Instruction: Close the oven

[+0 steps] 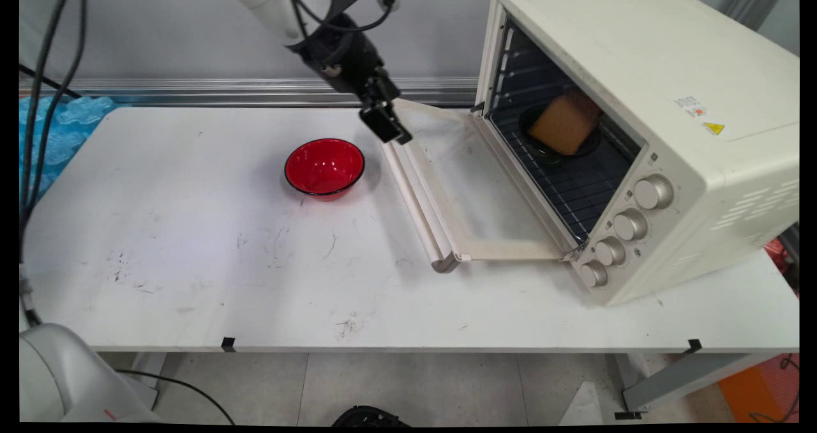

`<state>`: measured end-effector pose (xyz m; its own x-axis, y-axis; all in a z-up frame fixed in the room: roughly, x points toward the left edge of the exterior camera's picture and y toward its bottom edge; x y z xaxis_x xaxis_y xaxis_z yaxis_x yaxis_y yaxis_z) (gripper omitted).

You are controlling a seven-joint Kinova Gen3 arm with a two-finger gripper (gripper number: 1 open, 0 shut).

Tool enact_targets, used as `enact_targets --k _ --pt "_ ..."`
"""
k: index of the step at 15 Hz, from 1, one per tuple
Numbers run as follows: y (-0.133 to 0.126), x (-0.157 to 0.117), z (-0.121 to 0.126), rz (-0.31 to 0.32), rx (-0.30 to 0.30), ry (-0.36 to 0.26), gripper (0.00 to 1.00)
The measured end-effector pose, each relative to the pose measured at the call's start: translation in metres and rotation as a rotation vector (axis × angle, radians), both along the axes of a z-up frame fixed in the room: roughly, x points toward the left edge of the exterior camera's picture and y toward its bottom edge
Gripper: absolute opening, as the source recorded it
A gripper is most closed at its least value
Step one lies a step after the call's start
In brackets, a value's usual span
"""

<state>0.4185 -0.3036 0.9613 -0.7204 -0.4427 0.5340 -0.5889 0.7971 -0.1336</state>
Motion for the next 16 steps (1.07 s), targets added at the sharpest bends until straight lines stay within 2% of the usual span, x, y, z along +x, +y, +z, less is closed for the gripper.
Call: enact_targets --k 9,10,13,16 --pt "0.048 0.041 -0.007 0.092 0.079 -0.045 1.00" --pt "0.052 0.043 -0.008 0.096 0.089 -0.047 0.00" --pt "0.064 0.050 -0.016 0.105 0.118 -0.049 0.00" --pt "0.072 0.056 -0.027 0.118 0.119 -0.039 0.00"
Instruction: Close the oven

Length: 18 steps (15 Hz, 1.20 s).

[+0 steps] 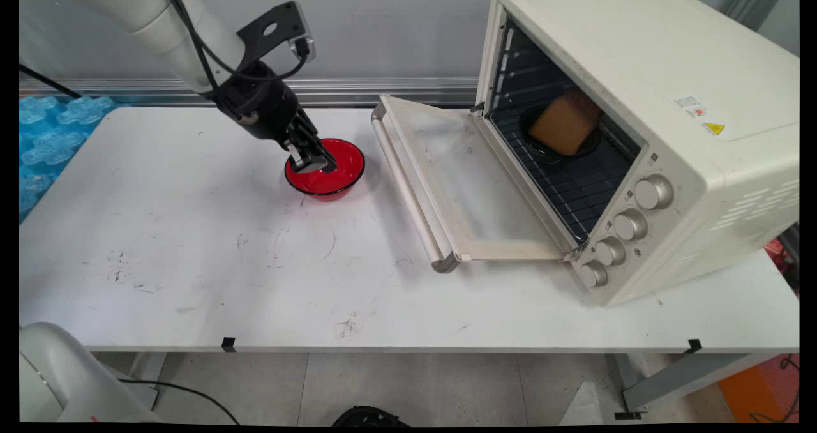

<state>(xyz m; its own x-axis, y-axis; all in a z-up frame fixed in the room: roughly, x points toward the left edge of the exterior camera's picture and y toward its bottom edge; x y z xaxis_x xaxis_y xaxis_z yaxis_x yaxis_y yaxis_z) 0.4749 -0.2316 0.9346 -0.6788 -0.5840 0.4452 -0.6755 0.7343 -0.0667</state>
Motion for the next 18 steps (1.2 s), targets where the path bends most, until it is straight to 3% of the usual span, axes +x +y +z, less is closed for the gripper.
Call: enact_targets --k 10,18 --pt "0.014 0.018 -0.060 0.036 -0.031 0.075 0.00" --pt "0.009 0.021 -0.108 0.030 -0.095 0.157 0.00"
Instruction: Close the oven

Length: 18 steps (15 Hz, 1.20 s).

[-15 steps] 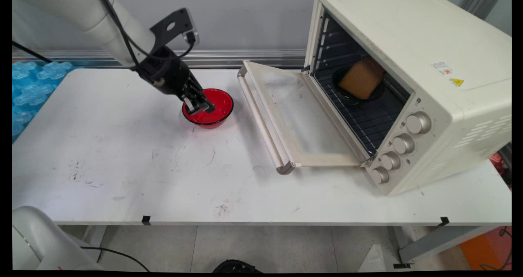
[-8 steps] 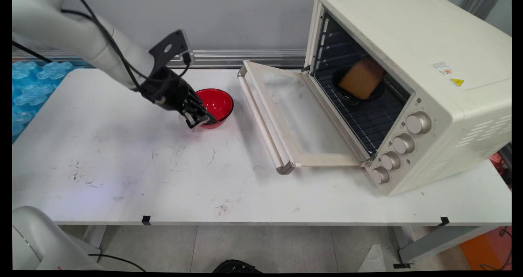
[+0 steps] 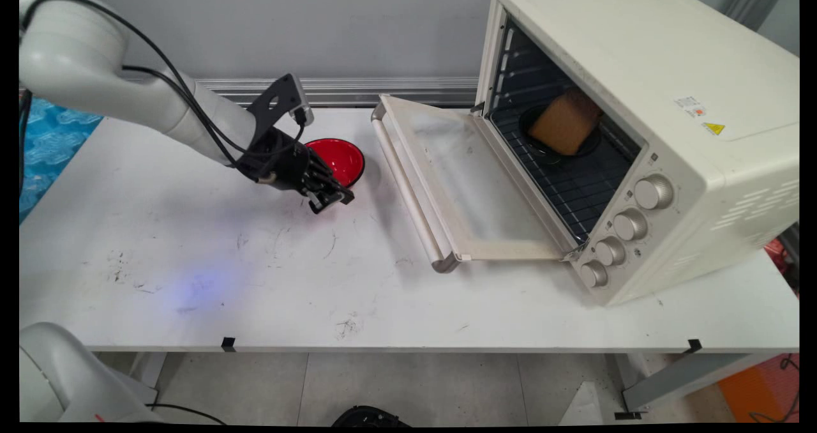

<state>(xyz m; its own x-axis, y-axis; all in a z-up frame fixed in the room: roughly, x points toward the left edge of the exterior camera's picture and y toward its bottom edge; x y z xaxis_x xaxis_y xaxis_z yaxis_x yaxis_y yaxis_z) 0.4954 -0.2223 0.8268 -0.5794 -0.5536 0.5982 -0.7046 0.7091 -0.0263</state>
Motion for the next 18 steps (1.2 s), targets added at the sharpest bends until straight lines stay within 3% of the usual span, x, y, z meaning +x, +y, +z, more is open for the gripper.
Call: enact_targets --k 7,18 --pt "-0.009 -0.004 -0.026 -0.029 -0.067 0.057 0.00" --pt "-0.020 -0.019 -0.045 -0.042 -0.145 0.125 0.00"
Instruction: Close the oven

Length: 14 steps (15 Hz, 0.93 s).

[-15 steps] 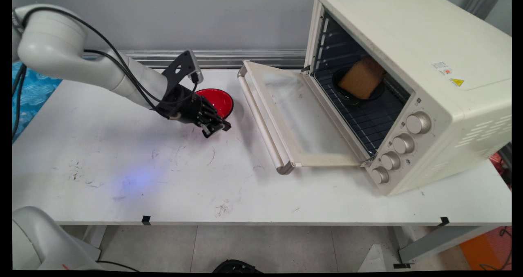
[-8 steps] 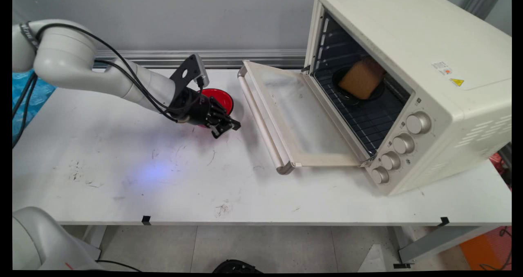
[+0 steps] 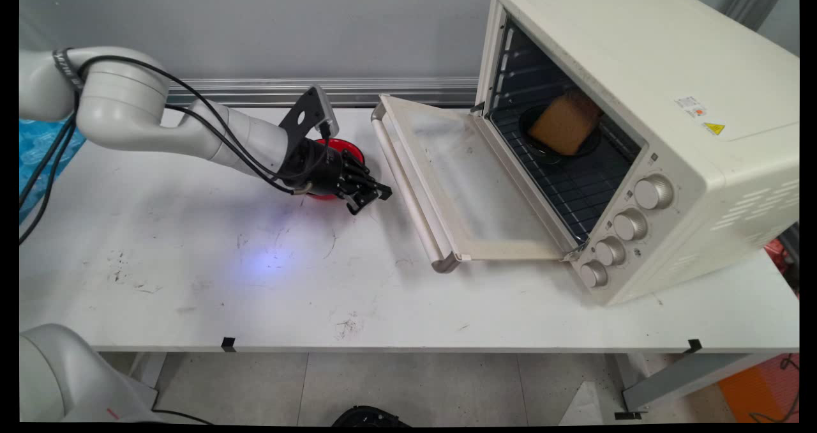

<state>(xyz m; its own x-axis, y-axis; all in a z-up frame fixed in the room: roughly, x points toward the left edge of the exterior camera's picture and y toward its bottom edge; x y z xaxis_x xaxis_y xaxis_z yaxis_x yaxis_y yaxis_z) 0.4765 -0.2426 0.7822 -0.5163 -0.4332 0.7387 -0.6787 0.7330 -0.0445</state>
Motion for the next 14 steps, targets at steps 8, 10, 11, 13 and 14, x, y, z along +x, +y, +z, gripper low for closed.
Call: enact_targets --k 8,10,11,13,14 --pt "-0.001 -0.008 -0.006 0.001 -0.024 0.027 0.00" --pt "-0.001 -0.010 -0.006 0.001 -0.029 0.032 0.00" --pt "-0.001 -0.010 -0.006 0.001 -0.030 0.034 0.00" --pt "-0.001 -0.011 -0.005 0.002 -0.035 0.037 0.00" --pt "-0.001 -0.012 -0.004 0.003 -0.038 0.039 0.00"
